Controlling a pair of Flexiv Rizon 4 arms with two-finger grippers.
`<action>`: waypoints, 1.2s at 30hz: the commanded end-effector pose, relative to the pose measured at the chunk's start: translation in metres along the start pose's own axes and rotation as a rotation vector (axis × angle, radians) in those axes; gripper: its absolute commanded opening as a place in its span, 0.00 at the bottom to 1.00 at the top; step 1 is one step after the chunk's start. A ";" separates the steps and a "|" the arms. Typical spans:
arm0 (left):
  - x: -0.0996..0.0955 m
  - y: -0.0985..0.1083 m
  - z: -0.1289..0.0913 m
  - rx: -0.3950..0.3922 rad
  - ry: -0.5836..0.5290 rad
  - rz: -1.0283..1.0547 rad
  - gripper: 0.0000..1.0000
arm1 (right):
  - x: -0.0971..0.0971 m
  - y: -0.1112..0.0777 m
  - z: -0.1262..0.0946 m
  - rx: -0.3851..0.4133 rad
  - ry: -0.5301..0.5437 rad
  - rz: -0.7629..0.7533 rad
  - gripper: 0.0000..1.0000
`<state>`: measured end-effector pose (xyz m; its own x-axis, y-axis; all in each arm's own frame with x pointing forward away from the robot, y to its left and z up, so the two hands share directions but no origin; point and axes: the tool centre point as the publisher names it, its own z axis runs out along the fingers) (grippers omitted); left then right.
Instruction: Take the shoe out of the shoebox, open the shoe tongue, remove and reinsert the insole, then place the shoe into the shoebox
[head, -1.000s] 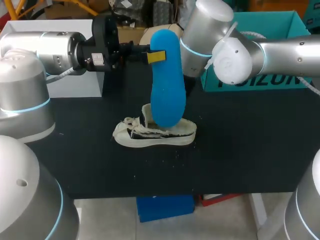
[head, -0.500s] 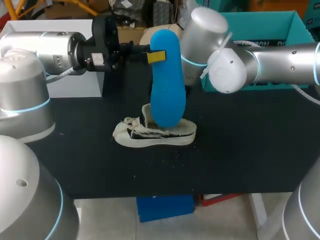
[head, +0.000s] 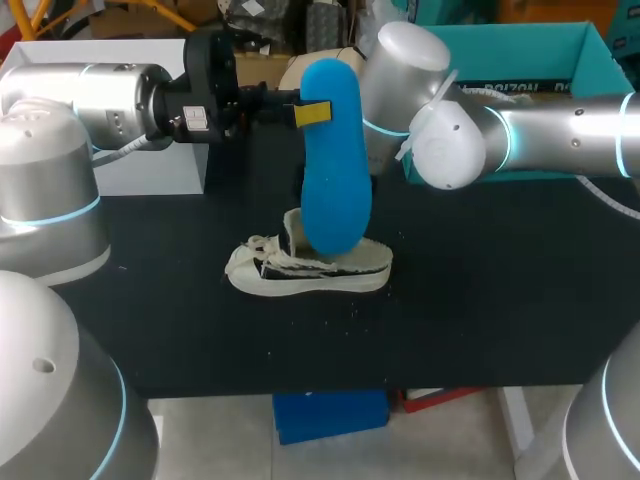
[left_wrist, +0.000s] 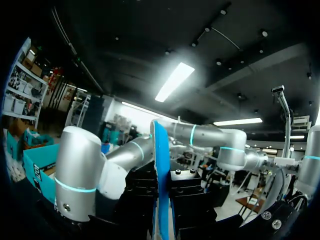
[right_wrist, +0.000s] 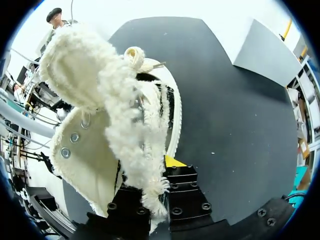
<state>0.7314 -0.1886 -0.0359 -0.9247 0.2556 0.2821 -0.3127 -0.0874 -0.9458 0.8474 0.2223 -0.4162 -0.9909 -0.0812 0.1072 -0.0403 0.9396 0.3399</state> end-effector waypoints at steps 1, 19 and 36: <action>0.000 0.001 0.001 0.000 -0.001 0.001 0.00 | 0.003 0.001 0.009 0.006 0.004 0.000 0.00; 0.000 0.001 0.001 0.000 -0.001 0.001 0.00 | 0.003 0.001 0.009 0.006 0.004 0.000 0.00; 0.000 0.001 0.001 0.000 -0.001 0.001 0.00 | -0.024 0.011 -0.122 -0.039 -0.400 0.692 0.00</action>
<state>0.7314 -0.1886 -0.0359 -0.9247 0.2557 0.2821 -0.3127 -0.0874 -0.9458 0.8951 0.2101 -0.3394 -0.9462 0.3197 0.0508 0.3192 0.8951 0.3112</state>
